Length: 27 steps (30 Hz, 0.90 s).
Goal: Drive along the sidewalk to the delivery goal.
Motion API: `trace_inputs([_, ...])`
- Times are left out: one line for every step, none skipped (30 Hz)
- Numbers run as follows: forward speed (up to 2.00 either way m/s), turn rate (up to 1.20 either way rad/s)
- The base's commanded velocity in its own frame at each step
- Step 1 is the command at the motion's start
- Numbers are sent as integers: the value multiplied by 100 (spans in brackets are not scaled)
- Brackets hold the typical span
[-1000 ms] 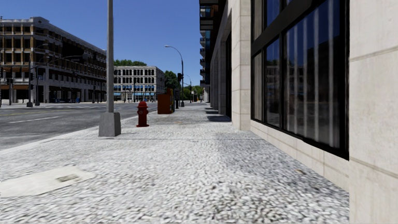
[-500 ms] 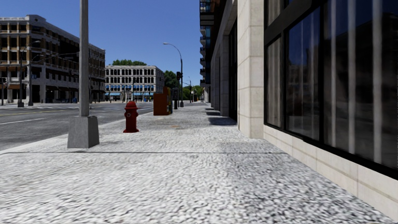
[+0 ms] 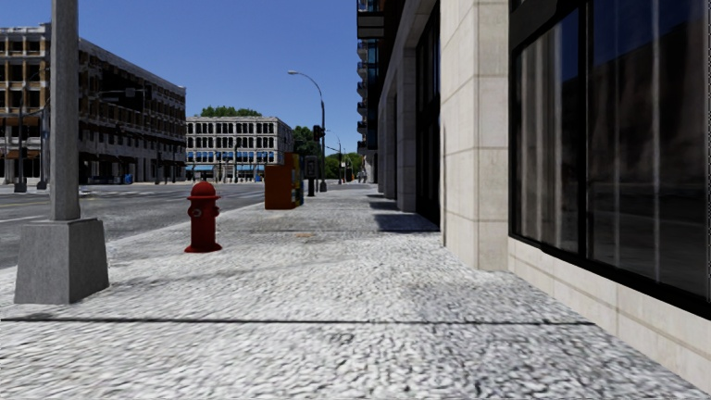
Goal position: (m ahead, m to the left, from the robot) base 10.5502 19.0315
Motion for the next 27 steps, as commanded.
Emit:
trace_inputs([200,0])
trace_inputs([200,0])
trace_inputs([200,0])
trace_inputs([200,0])
trace_inputs([200,0])
trace_inputs([200,0])
trace_inputs([200,0])
trace_inputs([200,0])
trace_inputs([200,0])
trace_inputs([200,0])
trace_inputs([200,0])
trace_inputs([200,0])
trace_inputs([200,0])
trace_inputs([200,0])
trace_inputs([200,0])
trace_inputs([200,0])
trace_inputs([200,0])
trace_inputs([200,0])
trace_inputs([200,0])
trace_inputs([200,0])
trace_inputs([200,0])
trace_inputs([200,0])
trace_inputs([200,0])
trace_inputs([200,0])
trace_inputs([200,0])
trace_inputs([200,0])
trace_inputs([200,0])
